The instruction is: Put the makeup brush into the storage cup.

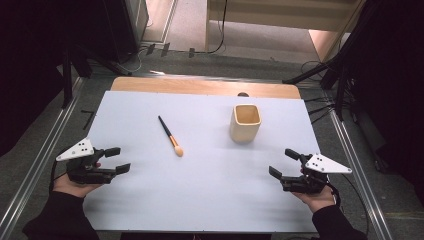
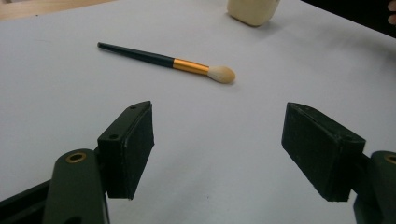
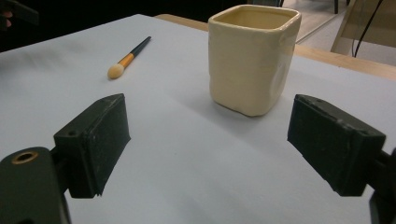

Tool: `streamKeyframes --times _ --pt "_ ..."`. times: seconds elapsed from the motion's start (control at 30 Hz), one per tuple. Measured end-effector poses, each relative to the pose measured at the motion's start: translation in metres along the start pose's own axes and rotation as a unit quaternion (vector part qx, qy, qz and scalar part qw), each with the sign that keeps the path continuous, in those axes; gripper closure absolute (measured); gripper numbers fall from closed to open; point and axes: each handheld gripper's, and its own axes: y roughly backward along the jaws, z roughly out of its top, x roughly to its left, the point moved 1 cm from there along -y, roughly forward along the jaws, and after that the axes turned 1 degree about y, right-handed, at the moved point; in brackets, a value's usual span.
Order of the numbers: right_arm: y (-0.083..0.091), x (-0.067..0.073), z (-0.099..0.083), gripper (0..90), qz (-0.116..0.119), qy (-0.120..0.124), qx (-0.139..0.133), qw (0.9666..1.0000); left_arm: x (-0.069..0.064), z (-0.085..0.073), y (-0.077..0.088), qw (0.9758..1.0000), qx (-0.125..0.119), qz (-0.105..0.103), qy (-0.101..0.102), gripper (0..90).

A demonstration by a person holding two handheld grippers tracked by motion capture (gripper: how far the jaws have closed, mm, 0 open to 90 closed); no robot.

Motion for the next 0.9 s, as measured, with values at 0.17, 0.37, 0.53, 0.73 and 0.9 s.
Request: streamKeyframes --times 0.17,0.37,0.53,0.73,0.9 --pt "-0.0001 -0.0003 0.0004 13.2 -0.001 -0.004 0.003 1.0 0.0013 -0.0013 0.0001 1.0 -0.004 0.003 -0.001 25.6" --pt "-0.0005 -0.0021 0.0015 13.6 -0.008 -0.011 0.004 0.9999 0.0021 -0.0032 0.0004 1.0 -0.004 0.004 -0.001 25.7" --pt "-0.0014 -0.0019 0.0022 14.0 -0.005 -0.011 0.006 0.9999 0.0024 -0.003 0.0016 1.0 -0.008 0.005 0.001 25.7" --pt "-0.0007 -0.0027 0.0023 14.3 -0.008 -0.012 0.01 0.9998 0.0032 -0.0035 0.0016 1.0 -0.007 0.005 0.0 25.7" --pt "-0.0012 -0.002 0.0022 15.0 -0.006 -0.007 0.013 0.9999 0.0033 -0.0035 0.0024 0.9999 -0.009 0.006 -0.001 25.7"
